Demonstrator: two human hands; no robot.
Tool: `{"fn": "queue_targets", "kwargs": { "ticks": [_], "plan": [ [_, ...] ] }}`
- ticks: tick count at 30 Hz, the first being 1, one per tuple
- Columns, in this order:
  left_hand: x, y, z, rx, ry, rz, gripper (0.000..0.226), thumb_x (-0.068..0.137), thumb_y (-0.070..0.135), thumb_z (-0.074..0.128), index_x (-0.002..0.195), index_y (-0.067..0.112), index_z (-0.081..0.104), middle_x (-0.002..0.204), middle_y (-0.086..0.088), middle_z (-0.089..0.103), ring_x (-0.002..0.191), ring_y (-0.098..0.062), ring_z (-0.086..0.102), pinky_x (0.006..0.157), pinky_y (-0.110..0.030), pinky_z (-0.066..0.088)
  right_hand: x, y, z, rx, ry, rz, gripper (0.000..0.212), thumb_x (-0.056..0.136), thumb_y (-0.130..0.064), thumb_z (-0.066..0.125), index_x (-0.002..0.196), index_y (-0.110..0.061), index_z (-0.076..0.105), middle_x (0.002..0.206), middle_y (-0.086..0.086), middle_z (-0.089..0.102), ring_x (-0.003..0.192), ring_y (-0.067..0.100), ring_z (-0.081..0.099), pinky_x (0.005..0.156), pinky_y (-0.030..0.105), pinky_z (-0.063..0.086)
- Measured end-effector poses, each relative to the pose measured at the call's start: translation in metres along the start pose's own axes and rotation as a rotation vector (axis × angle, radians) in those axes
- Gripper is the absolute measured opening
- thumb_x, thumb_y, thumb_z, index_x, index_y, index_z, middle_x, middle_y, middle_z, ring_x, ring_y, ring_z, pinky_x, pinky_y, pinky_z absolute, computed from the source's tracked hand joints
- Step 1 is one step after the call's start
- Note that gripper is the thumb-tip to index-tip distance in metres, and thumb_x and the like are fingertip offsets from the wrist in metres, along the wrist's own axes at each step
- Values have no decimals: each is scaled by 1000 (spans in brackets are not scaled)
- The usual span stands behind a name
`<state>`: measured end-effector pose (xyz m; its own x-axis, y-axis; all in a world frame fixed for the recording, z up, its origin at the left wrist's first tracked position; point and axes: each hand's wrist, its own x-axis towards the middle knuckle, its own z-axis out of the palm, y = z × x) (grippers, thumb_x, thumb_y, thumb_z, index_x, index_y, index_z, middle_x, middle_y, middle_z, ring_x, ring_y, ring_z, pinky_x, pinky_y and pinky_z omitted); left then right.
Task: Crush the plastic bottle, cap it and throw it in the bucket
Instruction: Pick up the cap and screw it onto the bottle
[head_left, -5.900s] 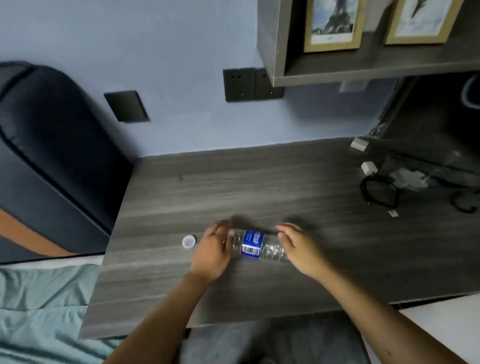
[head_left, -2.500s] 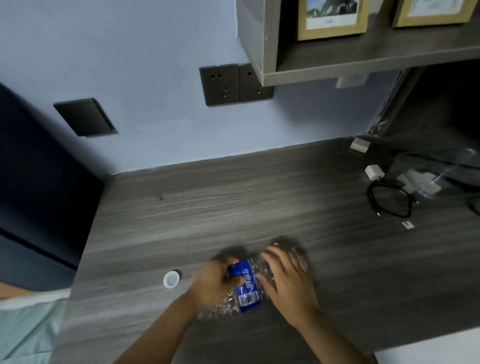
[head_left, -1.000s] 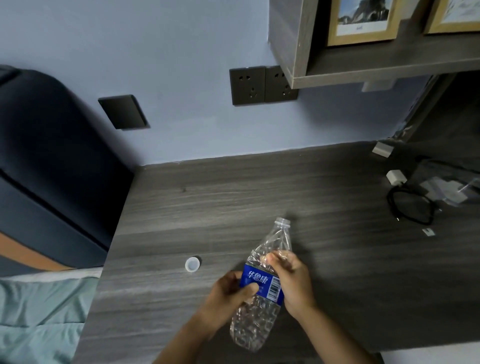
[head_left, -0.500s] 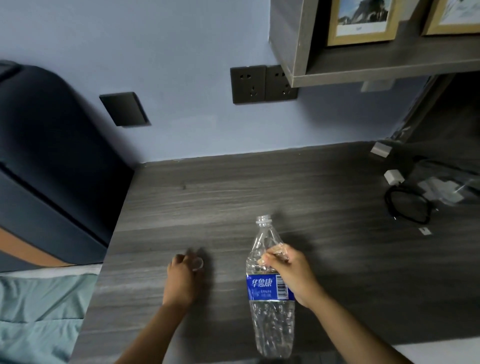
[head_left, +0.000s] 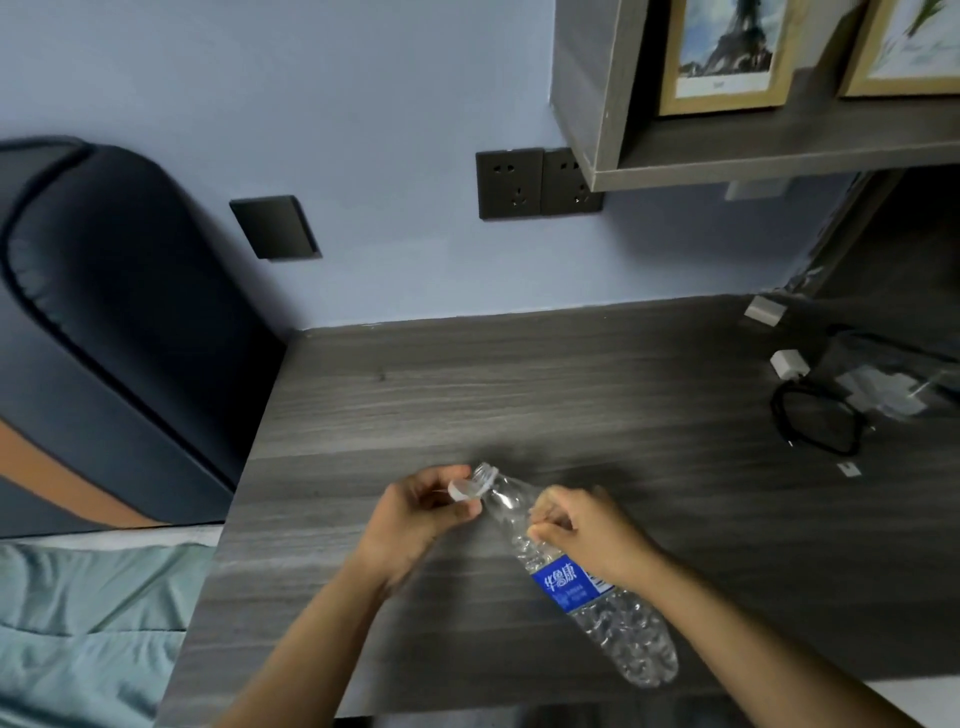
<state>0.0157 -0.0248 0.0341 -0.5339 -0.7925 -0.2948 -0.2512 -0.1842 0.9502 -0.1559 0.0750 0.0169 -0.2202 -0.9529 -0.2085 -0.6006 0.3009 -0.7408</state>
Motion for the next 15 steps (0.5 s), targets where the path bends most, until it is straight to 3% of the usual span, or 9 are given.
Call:
{"fn": "queue_targets", "kwargs": {
  "ticks": [4,6,10,15],
  "plan": [
    [-5,9,-3,-27,-43,21,30,73,-10,66,103,-6,61,91,-12,66,82,-16,61,70,-11,51,-3,-5,-11,-136,-11,-71,11,83,-21,65,87,-11,66,85,8,75,62,6,59,62,19,46],
    [-8,13,-5,12,-85,38,23,77,-5,64,99,-9,63,89,-16,65,81,-20,59,69,-15,51,-4,-8,-16,-194,-13,-101,10,83,-20,64,87,-10,65,85,10,74,66,13,61,65,24,47],
    [-11,20,-9,8,-157,-22,17,85,3,57,96,-9,64,79,-15,61,70,-16,59,62,-14,53,-9,-17,-20,-310,-45,-145,13,87,-21,59,91,-10,63,94,10,73,85,23,67,71,30,50],
    [-10,21,-13,103,-205,-84,20,84,10,61,93,-6,68,78,-14,65,74,-17,61,71,-24,53,-13,-23,-20,-444,-85,-182,18,89,-20,53,92,-4,59,96,17,71,89,34,64,72,38,49]
  ]
}}
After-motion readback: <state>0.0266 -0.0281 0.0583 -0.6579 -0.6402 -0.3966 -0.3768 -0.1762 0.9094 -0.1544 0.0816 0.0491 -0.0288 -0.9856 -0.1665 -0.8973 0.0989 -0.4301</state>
